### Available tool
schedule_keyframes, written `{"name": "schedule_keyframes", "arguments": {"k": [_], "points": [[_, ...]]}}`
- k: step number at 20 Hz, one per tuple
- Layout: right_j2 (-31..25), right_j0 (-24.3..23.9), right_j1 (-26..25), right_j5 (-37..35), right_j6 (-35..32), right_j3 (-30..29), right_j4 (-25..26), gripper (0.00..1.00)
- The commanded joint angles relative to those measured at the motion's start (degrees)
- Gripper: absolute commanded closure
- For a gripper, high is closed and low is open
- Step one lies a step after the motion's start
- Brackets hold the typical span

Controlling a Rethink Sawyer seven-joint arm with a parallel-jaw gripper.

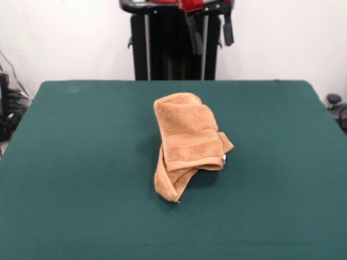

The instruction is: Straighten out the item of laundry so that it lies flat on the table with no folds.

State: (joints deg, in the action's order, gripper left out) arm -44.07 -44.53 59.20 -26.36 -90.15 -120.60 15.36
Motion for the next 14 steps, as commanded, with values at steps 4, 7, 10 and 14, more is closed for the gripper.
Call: {"name": "schedule_keyframes", "arguments": {"k": [4, 7, 10, 14], "points": [[-8.8, -5.3, -4.5, -4.9, 15.2, 5.4, 7.5, 0.0], [-7.5, -5.2, -6.1, -4.2, 14.1, 6.7, 11.5, 0.0], [-8.4, -6.8, -7.7, -6.3, 16.5, 8.9, 14.1, 0.0], [-12.2, -11.0, -9.3, -7.7, 19.3, 9.2, 15.1, 0.0]]}}
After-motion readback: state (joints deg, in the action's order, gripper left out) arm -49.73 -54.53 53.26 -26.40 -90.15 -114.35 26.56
